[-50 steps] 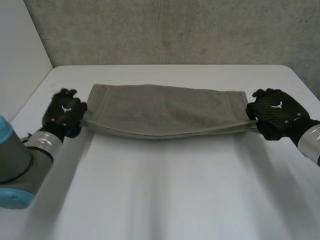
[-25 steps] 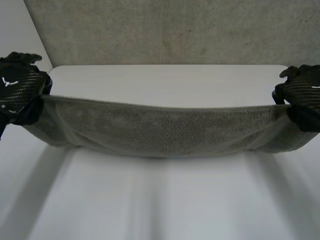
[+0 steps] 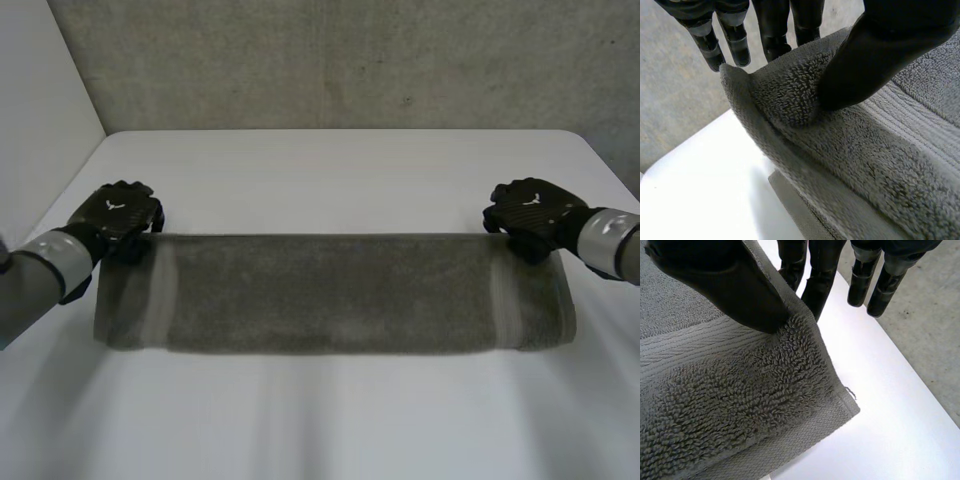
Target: Fold the towel.
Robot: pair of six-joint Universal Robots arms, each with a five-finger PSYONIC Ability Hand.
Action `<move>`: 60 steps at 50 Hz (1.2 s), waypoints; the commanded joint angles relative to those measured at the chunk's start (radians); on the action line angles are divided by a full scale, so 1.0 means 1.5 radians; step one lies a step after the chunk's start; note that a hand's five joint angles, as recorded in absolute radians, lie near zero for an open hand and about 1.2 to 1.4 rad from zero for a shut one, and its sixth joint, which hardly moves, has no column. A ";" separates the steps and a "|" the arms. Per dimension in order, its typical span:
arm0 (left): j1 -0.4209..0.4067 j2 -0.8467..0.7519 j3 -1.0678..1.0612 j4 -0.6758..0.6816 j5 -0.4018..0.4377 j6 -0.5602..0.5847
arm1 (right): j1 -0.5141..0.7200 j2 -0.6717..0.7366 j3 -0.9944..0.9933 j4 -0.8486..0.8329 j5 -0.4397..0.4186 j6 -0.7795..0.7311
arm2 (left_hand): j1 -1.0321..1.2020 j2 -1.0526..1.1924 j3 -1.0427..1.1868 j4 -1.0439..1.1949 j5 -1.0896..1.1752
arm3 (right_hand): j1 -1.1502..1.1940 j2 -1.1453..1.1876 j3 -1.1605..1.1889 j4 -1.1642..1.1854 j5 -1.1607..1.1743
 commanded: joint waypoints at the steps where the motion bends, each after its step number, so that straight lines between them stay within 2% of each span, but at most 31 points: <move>1: -0.014 -0.087 0.095 -0.036 -0.017 0.000 | 0.024 0.074 -0.068 -0.022 0.006 0.001 | 0.061 0.027 -0.035 -0.039 0.045 | 0.041 0.039 -0.029 -0.051 0.025; 11: -0.016 -0.150 0.156 -0.040 -0.041 0.000 | 0.037 0.156 -0.130 -0.098 0.027 0.002 | 0.061 0.027 -0.035 -0.039 0.045 | 0.041 0.039 -0.029 -0.051 0.025; 26: -0.020 -0.188 0.187 -0.032 -0.059 -0.001 | 0.052 0.221 -0.186 -0.119 0.035 0.002 | 0.061 0.027 -0.035 -0.039 0.045 | 0.041 0.039 -0.029 -0.051 0.025; 27: -0.020 -0.191 0.187 -0.032 -0.064 -0.001 | 0.054 0.223 -0.185 -0.130 0.036 0.002 | 0.061 0.027 -0.035 -0.039 0.045 | -0.038 -0.040 -0.029 -0.051 -0.054; 28: -0.020 -0.191 0.187 -0.032 -0.064 -0.001 | 0.054 0.223 -0.185 -0.130 0.036 0.002 | 0.061 0.027 -0.035 -0.039 0.045 | -0.039 -0.041 -0.029 -0.051 -0.055; 30: -0.020 -0.192 0.187 -0.032 -0.074 -0.001 | 0.058 0.223 -0.177 -0.161 0.046 0.003 | 0.061 0.027 -0.035 -0.039 0.045 | -0.767 -0.769 -0.029 -0.051 -0.783; 32: -0.021 -0.187 0.182 -0.032 -0.108 -0.002 | 0.060 0.220 -0.171 -0.182 0.054 0.007 | -0.516 -0.550 -0.035 -0.039 -0.532 | -0.774 -0.775 -0.029 -0.051 -0.790; 33: -0.021 -0.187 0.181 -0.032 -0.108 -0.002 | 0.060 0.213 -0.165 -0.201 0.065 0.011 | -0.518 -0.552 -0.035 -0.039 -0.534 | -0.774 -0.775 -0.029 -0.051 -0.790; 34: -0.024 -0.182 0.181 -0.031 -0.127 -0.004 | 0.060 0.213 -0.165 -0.201 0.065 0.011 | -0.654 -0.688 -0.035 -0.039 -0.670 | -0.774 -0.775 -0.029 -0.051 -0.790; 35: -0.027 -0.178 0.181 -0.030 -0.141 -0.006 | 0.063 0.209 -0.153 -0.224 0.079 0.016 | -0.729 -0.763 -0.035 -0.039 -0.745 | -0.774 -0.775 -0.029 -0.051 -0.790; 36: -0.027 -0.178 0.181 -0.030 -0.141 -0.006 | 0.063 0.209 -0.153 -0.224 0.079 0.016 | -0.730 -0.764 -0.035 -0.039 -0.746 | -0.774 -0.775 -0.029 -0.051 -0.790; 39: -0.027 -0.166 0.176 -0.023 -0.157 -0.007 | 0.067 0.173 -0.115 -0.259 0.106 0.032 | -0.734 -0.768 -0.035 -0.039 -0.749 | -0.774 -0.775 -0.029 -0.051 -0.790; 41: -0.027 -0.154 0.171 -0.020 -0.159 -0.008 | 0.072 0.102 -0.064 -0.285 0.123 0.070 | -0.734 -0.768 -0.035 -0.039 -0.749 | -0.774 -0.775 -0.029 -0.051 -0.790; 47: -0.023 -0.078 0.116 -0.006 -0.158 -0.013 | 0.065 0.003 0.037 -0.300 0.124 0.155 | -0.730 -0.764 -0.035 -0.039 -0.746 | -0.774 -0.775 -0.029 -0.051 -0.790; 49: -0.024 -0.054 0.094 0.004 -0.156 -0.016 | 0.062 -0.084 0.114 -0.302 0.119 0.204 | -0.726 -0.760 -0.035 -0.039 -0.742 | -0.774 -0.775 -0.029 -0.051 -0.790; 50: -0.027 -0.028 0.067 0.017 -0.152 -0.023 | 0.062 -0.084 0.114 -0.302 0.119 0.204 | -0.724 -0.758 -0.035 -0.039 -0.740 | -0.774 -0.775 -0.029 -0.051 -0.790; 54: -0.045 0.058 -0.013 0.061 -0.149 -0.060 | 0.058 -0.186 0.228 -0.296 0.108 0.242 | -0.712 -0.746 -0.035 -0.039 -0.728 | -0.774 -0.775 -0.029 -0.051 -0.790; 60: -0.088 0.134 -0.087 0.101 -0.130 -0.112 | 0.024 -0.222 0.351 -0.291 0.090 0.232 | -0.700 -0.734 -0.035 -0.039 -0.716 | -0.774 -0.775 -0.029 -0.051 -0.790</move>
